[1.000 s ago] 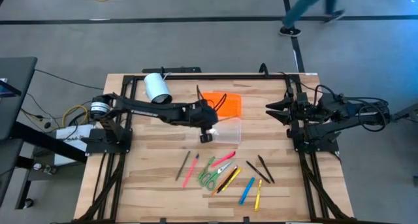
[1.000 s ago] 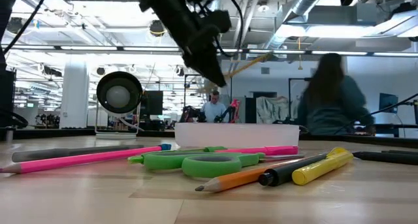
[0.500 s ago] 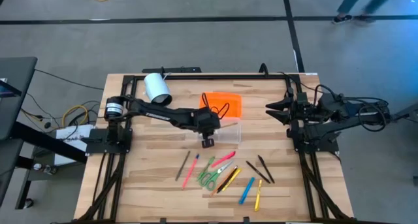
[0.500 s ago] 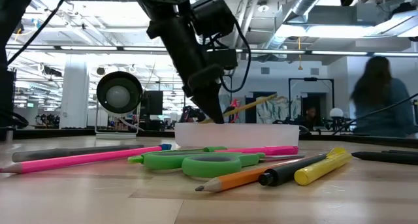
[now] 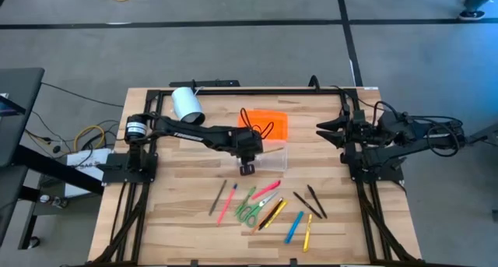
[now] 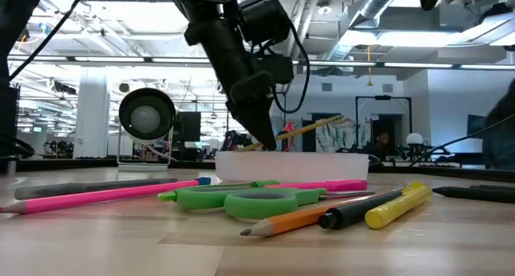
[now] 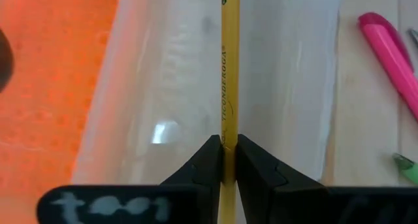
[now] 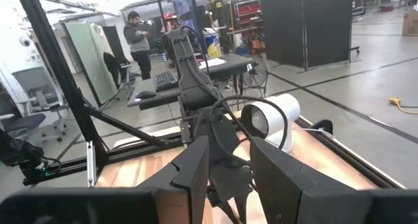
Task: Pick & place school supplies into a supply box
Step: Put the yellow pencil into the orange supply box, then put the right black pen into the orange supply box
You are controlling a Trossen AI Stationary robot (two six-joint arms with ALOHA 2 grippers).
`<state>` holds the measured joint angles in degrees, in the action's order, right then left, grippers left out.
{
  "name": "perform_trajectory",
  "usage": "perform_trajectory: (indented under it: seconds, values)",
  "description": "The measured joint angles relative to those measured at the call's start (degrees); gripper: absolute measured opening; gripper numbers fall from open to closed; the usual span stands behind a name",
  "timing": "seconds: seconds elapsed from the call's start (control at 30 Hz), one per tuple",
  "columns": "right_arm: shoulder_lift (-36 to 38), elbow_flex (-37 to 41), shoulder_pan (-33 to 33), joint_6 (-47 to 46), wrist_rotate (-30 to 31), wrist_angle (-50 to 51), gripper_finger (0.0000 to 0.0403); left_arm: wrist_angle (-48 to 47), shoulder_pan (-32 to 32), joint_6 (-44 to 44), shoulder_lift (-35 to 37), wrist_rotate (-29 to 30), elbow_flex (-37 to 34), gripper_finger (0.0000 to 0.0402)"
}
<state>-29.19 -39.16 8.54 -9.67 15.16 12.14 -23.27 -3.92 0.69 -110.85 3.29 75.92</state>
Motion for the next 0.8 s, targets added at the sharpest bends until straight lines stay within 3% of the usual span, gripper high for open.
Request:
perform_trajectory:
  seconds: [0.2, 0.53, 0.8]
  values:
    - [-0.02, 0.00, 0.00, -0.93, 0.00, 0.44, 0.0108, -1.38, -0.34, -2.82, 0.00, -0.05, 1.82, 0.0039]
    - [0.00, 0.00, 0.16, -3.75, -0.28, 1.69, 0.0108, -2.99, -1.07, -2.17, 0.03, 0.42, 2.11, 0.0132]
    - [-3.40, 0.00, 7.82, -14.37, -2.83, 8.91, 0.0108, -10.89, 0.59, -5.47, 0.26, -0.79, 10.38, 0.0133]
